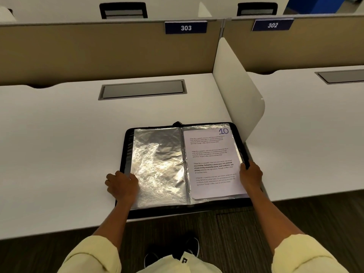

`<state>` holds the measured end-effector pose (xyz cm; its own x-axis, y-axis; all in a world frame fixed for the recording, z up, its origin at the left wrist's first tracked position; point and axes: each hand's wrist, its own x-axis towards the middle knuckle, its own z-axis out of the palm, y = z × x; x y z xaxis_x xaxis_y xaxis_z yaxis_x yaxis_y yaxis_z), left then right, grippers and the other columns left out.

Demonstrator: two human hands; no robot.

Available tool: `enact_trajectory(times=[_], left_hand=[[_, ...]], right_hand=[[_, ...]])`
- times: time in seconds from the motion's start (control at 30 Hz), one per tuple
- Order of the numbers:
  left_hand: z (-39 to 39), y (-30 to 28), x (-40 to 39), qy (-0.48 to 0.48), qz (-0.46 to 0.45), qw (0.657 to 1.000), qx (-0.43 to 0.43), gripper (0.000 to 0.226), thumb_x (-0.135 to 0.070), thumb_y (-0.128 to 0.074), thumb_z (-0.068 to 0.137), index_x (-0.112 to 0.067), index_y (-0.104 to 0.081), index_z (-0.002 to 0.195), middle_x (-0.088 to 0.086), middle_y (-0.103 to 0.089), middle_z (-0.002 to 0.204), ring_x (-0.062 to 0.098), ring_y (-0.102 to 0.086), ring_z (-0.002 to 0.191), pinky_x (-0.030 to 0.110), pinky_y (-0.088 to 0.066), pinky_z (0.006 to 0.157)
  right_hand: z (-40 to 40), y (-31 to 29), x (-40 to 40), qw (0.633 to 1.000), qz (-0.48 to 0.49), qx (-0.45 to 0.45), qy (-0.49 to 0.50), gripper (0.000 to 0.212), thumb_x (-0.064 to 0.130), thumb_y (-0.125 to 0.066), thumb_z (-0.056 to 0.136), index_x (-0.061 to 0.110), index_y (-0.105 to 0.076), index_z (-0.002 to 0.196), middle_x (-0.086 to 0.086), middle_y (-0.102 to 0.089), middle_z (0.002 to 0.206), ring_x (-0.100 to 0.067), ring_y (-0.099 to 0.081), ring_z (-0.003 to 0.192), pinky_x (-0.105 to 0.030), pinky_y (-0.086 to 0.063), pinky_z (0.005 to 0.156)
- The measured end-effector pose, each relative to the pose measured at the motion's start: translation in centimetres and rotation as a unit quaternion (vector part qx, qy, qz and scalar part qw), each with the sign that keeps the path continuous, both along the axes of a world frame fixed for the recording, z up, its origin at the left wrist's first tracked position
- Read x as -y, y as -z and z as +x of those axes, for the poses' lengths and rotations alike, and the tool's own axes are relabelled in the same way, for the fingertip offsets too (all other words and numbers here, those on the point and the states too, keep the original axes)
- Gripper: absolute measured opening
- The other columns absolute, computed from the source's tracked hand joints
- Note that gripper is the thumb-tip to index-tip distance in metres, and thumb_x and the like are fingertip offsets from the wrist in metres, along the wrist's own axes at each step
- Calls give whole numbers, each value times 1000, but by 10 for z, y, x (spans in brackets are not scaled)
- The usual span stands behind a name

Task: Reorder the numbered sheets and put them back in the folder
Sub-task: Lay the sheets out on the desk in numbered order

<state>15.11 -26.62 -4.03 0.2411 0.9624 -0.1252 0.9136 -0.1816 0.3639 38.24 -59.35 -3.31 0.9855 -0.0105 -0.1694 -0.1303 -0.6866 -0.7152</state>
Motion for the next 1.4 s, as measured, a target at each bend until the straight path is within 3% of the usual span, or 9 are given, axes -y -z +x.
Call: enact_trajectory(times=[0.1, 0.27, 0.5, 0.63, 0.77, 0.97, 1.1, 1.23, 1.4], left_hand=[[1, 4, 1, 5, 7, 1000, -8, 38, -26, -59, 91, 7, -57, 109, 28, -48, 116, 45, -46, 110, 52, -42, 90], [2, 9, 1, 10, 15, 999, -35, 40, -28, -58, 91, 7, -56, 112, 27, -47, 118, 44, -44, 112, 51, -41, 90], [26, 3, 20, 121, 67, 990, -6, 58, -34, -58, 91, -8, -41, 140, 24, -39, 138, 41, -38, 125, 55, -36, 97], [54, 0, 52, 266, 67, 958, 81, 42, -30, -53, 94, -7, -55, 129, 20, -47, 136, 37, -41, 124, 49, -38, 97], [75, 5, 85, 346, -26, 925, 151, 25, -27, -56, 95, -11, -66, 112, 8, -58, 115, 29, -49, 110, 43, -42, 92], [89, 1, 112, 336, -115, 922, 153, 25, -36, -61, 93, -14, -65, 106, 0, -59, 98, 18, -53, 96, 30, -39, 77], [96, -3, 114, 319, -134, 929, 130, 24, -35, -67, 88, -14, -67, 101, -1, -62, 95, 16, -58, 90, 27, -40, 72], [99, -7, 113, 287, -155, 935, 138, 19, -28, -72, 84, -13, -69, 94, -5, -62, 82, 16, -62, 80, 25, -42, 68], [102, -11, 113, 259, -169, 940, 141, 17, -27, -76, 82, -13, -68, 88, -5, -62, 78, 15, -60, 75, 26, -43, 66]], right_hand=[[-3, 1, 0, 1000, 2, -18, -8, 49, 22, -48, 105, 0, -41, 148, -23, -49, 147, -39, -46, 135, -44, -37, 111], [-5, 3, -1, 1000, 1, -7, -8, 50, 23, -50, 104, -1, -42, 148, -23, -49, 146, -39, -46, 135, -45, -37, 111], [-14, 0, -18, 997, -5, 76, -19, 28, 24, -52, 99, 8, -68, 115, -13, -69, 106, -23, -62, 91, -33, -53, 75], [-12, 11, -21, 998, -45, 24, -22, 37, 31, -55, 97, 10, -60, 127, -14, -61, 118, -34, -57, 110, -52, -53, 93], [-15, 7, -22, 999, -45, 9, -26, 45, 27, -66, 93, 8, -57, 133, -17, -57, 125, -36, -55, 117, -52, -51, 97], [-8, 23, -13, 1000, 8, 15, -14, 31, 21, -69, 90, 16, -64, 120, -9, -64, 111, -26, -65, 100, -44, -59, 84], [-9, 4, -12, 999, 37, 24, -4, 24, 3, -65, 92, 5, -67, 116, -12, -67, 105, -22, -63, 89, -25, -49, 70], [-5, -1, -11, 999, 42, 23, 22, 26, 2, -64, 93, 0, -66, 119, -16, -68, 106, -25, -63, 91, -35, -52, 82], [-2, -2, -11, 998, 53, 28, 35, 22, 5, -64, 95, -2, -69, 115, -18, -70, 110, -30, -65, 101, -26, -40, 84]])
